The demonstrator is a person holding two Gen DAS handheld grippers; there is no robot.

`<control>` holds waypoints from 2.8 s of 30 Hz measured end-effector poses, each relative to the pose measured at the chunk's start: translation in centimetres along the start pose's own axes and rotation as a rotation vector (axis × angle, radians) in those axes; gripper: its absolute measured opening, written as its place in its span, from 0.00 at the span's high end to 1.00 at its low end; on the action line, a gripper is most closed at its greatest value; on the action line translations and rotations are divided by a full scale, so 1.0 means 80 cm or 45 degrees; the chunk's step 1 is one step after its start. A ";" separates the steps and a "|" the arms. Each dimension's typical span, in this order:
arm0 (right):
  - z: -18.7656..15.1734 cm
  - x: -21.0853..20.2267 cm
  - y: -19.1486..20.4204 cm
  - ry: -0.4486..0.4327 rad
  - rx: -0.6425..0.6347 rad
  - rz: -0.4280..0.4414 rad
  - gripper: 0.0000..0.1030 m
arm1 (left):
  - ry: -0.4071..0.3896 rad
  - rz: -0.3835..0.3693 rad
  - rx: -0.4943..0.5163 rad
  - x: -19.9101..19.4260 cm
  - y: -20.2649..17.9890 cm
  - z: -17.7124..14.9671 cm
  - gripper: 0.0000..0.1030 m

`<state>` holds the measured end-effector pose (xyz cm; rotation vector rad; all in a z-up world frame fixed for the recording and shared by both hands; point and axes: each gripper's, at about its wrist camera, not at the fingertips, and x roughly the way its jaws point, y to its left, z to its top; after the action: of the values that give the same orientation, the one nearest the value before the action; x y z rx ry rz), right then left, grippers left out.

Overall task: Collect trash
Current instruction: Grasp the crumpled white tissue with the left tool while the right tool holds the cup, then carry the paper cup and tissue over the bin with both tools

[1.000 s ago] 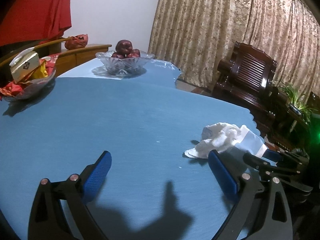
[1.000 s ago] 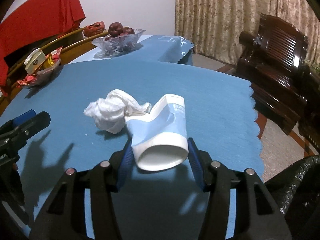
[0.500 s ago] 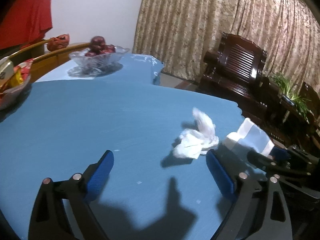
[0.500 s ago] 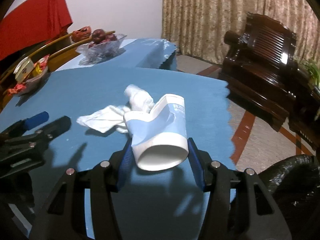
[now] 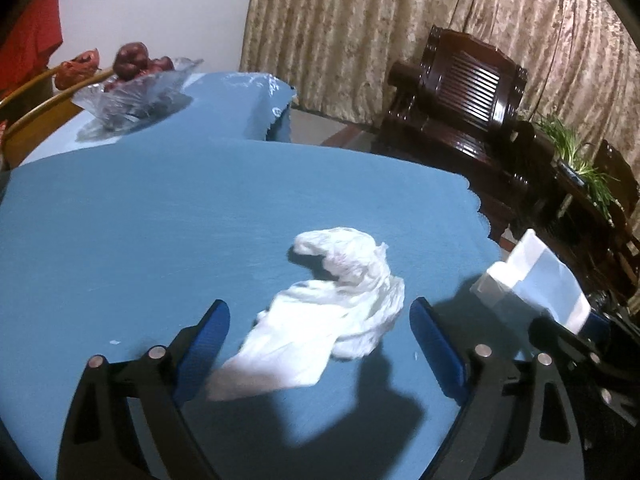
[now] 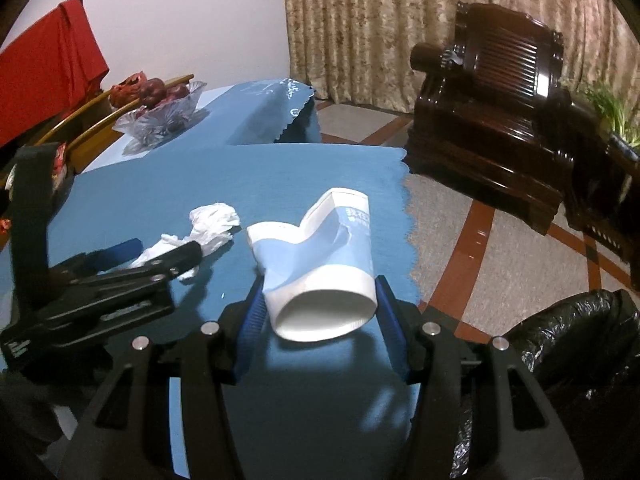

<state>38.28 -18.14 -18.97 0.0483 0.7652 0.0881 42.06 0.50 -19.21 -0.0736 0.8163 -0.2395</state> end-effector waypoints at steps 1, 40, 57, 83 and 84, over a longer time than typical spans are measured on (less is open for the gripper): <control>0.001 0.000 0.000 -0.001 0.001 0.000 0.50 | 0.018 0.008 0.002 0.006 -0.002 0.002 0.16; -0.018 -0.135 0.033 -0.092 -0.025 0.065 0.50 | -0.153 0.037 -0.015 -0.198 -0.015 -0.037 0.92; -0.061 -0.272 0.020 -0.187 -0.073 0.039 0.50 | -0.221 -0.020 0.032 -0.312 -0.077 -0.076 0.92; -0.110 -0.373 -0.054 -0.284 0.012 -0.073 0.50 | -0.258 -0.149 0.169 -0.374 -0.178 -0.112 0.92; -0.113 -0.375 -0.060 -0.283 0.020 -0.082 0.50 | -0.255 -0.157 0.175 -0.373 -0.183 -0.112 0.92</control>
<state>10.78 -25.76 -5.13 0.0479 0.5446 0.0151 13.18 -6.32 -1.78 -0.0185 0.5953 -0.3978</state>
